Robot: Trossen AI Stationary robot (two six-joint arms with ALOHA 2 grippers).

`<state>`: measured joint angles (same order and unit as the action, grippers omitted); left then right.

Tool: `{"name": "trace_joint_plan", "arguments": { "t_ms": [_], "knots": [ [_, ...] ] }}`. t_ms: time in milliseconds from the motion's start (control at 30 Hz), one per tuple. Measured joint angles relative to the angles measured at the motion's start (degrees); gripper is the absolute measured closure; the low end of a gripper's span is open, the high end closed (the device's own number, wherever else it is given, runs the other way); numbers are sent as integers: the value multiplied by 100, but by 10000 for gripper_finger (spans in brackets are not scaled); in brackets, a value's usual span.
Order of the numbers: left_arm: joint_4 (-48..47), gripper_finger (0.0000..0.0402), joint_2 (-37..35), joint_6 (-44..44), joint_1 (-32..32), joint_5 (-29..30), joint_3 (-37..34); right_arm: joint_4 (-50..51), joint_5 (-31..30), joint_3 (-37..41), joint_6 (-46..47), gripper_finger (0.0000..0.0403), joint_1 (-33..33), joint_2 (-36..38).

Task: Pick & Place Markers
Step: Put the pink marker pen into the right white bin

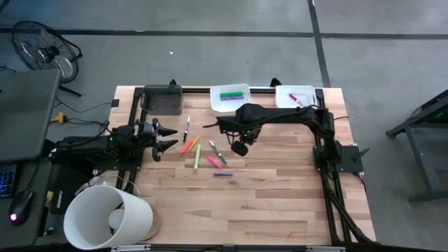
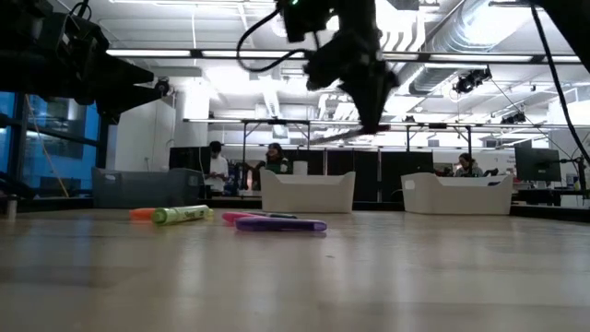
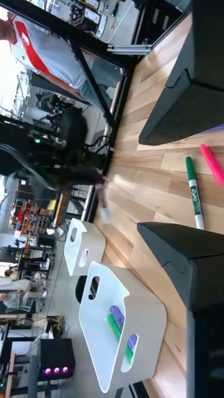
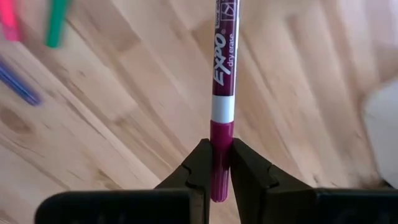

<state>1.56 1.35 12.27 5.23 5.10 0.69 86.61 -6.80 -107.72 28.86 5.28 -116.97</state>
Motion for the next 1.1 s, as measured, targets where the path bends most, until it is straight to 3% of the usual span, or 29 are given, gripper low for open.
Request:
{"name": "trace_joint_plan", "arguments": {
  "t_ms": [233, 733, 933, 1100],
  "knots": [
    [2, 190, 2, 0, 1, 2, 0, 286, -207, 418, 522, 360, 107, 647],
    [0, 190, 1, 1, 1, 0, 0, -989, 141, 4035, 2003, 357, 627, 3253],
    [2, 190, 0, 0, 1, 0, 0, -1635, 28, 4960, 1492, 365, 1354, 4064],
    [0, 190, 2, 0, 1, 0, 0, -2227, -290, 5131, 401, 358, 2079, 4245]
  ]
}}
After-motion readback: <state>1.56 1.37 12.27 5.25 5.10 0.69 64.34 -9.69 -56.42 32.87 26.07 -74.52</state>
